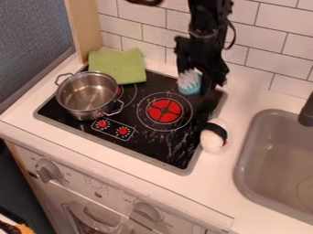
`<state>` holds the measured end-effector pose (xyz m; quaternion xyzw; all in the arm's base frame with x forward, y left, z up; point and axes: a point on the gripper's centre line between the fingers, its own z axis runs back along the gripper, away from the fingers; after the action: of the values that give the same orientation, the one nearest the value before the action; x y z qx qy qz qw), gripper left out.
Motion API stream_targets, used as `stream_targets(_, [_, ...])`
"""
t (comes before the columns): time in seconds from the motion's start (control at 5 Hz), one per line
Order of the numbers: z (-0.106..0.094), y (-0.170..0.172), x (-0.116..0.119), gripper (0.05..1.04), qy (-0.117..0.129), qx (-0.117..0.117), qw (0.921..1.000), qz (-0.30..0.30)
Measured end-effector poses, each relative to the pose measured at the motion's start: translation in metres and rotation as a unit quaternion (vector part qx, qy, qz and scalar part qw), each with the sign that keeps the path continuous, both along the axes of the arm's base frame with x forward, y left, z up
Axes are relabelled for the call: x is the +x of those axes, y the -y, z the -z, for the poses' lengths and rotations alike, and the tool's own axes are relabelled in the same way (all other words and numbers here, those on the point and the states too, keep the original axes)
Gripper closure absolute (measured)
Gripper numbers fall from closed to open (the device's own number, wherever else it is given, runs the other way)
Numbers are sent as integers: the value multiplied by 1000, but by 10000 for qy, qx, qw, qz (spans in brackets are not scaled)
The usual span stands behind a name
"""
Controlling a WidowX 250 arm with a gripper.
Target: Move the blue brush to the upper right of the right burner
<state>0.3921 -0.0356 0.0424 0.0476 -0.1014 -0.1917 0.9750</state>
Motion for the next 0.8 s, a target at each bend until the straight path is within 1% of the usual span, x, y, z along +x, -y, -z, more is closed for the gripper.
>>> stream_targets(0.2, [17, 9, 7, 349, -138, -10, 9999, -27])
stream_targets(0.4, [29, 15, 14, 349, -210, 9, 9998, 9])
stream_targets(0.6, [30, 16, 14, 278, -218, 16, 9997, -108])
stream_targets(0.8, [30, 13, 8, 91, -120, 3, 9988, -482])
